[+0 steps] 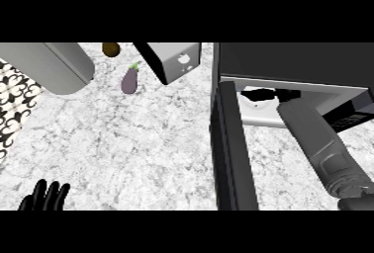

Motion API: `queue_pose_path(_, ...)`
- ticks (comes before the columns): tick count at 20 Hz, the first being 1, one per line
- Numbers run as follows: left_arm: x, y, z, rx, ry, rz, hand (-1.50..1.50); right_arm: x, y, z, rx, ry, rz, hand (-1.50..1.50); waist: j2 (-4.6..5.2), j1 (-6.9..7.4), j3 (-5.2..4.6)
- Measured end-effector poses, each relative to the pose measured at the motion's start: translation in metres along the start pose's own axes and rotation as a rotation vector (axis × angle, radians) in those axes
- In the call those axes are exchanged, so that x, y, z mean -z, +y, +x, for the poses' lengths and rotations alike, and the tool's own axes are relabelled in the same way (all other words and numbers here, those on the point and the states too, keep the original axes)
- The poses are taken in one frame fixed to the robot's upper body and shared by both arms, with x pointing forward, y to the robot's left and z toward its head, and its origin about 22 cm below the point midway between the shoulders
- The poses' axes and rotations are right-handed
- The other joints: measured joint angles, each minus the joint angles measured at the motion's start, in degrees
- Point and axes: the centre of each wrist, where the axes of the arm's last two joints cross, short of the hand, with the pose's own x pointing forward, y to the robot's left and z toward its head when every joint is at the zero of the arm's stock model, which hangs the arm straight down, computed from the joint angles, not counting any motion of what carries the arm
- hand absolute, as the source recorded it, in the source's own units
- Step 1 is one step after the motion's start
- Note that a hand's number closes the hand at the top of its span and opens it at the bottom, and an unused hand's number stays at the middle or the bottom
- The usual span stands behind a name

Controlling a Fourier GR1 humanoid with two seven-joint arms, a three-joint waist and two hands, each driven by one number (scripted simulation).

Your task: Pick up the milk, place it into the microwave and close the microwave

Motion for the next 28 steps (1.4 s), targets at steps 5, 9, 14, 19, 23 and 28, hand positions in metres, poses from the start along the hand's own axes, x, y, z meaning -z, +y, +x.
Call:
queue_pose_path(5,0.000,-0.001,0.003,0.012,-0.003,-0.002,-1.50,0.002,0.009,0.010,0.027,-0.005,0.023,-1.50,-0.08,-0.22,0.03)
queue_pose_path(9,-0.001,-0.003,0.000,0.014,0.001,-0.008,-1.50,0.005,0.007,0.011,0.046,0.001,-0.001,-1.50,-0.14,-0.57,0.01)
queue_pose_path(14,-0.002,-0.002,0.003,0.027,-0.002,-0.010,-1.50,0.009,0.000,0.009,0.057,0.021,-0.054,-1.50,-0.25,-0.80,0.00)
queue_pose_path(19,-0.005,-0.006,-0.001,0.034,0.008,-0.016,-1.50,0.009,-0.002,0.008,0.060,0.029,-0.090,-1.50,-0.25,-1.20,0.08)
queue_pose_path(23,-0.006,-0.010,0.003,0.034,0.007,-0.008,-1.50,0.009,-0.007,0.004,0.065,0.020,-0.101,-1.50,-0.08,-1.40,0.18)
queue_pose_path(28,-0.008,-0.014,0.004,0.031,0.008,-0.005,-1.50,0.005,-0.020,-0.010,0.076,0.019,-0.138,-1.50,-0.09,-1.42,0.18)
